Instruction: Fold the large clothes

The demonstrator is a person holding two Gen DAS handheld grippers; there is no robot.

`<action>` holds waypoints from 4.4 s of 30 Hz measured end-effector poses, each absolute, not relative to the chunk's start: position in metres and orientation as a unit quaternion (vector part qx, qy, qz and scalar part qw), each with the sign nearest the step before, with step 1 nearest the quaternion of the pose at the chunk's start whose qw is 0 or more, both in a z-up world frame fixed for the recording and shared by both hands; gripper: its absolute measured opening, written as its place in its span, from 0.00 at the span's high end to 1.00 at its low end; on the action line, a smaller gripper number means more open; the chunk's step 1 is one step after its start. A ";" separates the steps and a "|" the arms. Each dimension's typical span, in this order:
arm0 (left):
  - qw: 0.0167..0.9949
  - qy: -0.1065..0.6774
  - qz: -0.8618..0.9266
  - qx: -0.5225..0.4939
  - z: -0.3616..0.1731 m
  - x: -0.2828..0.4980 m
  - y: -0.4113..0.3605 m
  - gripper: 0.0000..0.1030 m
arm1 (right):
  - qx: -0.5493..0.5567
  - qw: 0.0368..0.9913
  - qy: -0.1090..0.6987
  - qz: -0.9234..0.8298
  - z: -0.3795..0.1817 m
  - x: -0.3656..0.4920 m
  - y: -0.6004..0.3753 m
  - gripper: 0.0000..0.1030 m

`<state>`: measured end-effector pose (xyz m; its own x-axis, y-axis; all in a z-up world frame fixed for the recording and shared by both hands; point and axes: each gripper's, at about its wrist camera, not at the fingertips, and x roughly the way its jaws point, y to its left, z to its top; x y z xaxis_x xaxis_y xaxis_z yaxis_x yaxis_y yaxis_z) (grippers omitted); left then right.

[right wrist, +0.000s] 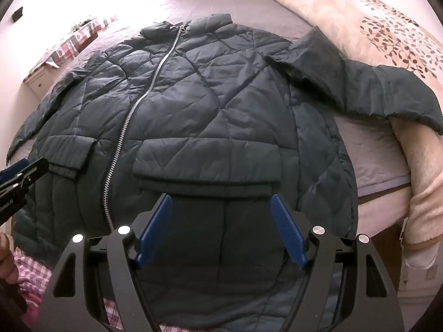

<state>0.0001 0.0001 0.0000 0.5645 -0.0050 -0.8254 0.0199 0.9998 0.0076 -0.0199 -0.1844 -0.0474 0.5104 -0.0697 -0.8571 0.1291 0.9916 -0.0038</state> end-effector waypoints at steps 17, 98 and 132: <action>0.883 0.468 -0.009 0.006 0.000 -0.001 0.000 0.32 | 0.034 0.866 0.497 -0.053 -0.055 -0.020 -0.183 0.29; 0.873 0.488 -0.005 0.002 -0.010 0.002 0.004 0.25 | 0.075 0.855 0.510 -0.054 -0.061 -0.021 -0.202 0.29; 0.866 0.500 -0.002 0.004 -0.016 0.001 0.000 0.21 | 0.125 0.865 0.469 -0.131 -0.047 -0.023 -0.281 0.29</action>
<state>0.0010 0.0002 -0.0161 0.4991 0.0009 -0.8665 0.0063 1.0000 0.0046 -0.0227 -0.2813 -0.0467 0.5263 -0.1086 -0.8434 0.3429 0.9347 0.0935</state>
